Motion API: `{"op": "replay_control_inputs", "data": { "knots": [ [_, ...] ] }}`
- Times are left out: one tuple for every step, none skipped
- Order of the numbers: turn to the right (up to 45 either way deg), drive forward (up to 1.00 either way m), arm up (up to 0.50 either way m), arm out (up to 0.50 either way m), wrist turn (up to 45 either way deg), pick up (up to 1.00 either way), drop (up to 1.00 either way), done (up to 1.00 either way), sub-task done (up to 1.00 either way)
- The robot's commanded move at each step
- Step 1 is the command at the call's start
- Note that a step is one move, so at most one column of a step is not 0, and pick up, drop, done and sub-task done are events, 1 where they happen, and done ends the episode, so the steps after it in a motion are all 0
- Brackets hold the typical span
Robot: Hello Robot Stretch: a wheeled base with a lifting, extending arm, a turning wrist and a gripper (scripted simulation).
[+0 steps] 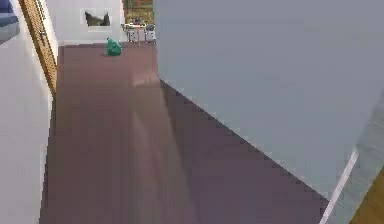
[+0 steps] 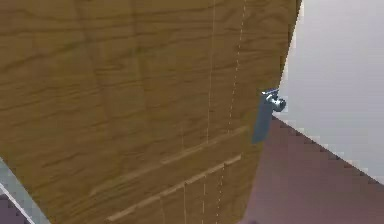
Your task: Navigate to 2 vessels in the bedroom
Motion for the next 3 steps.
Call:
{"op": "replay_control_inputs", "data": {
  "knots": [
    [45.0, 0.0, 0.0, 0.0, 0.0, 0.0, 0.0, 0.0, 0.0],
    [45.0, 0.0, 0.0, 0.0, 0.0, 0.0, 0.0, 0.0, 0.0],
    [45.0, 0.0, 0.0, 0.0, 0.0, 0.0, 0.0, 0.0, 0.0]
  ]
}}
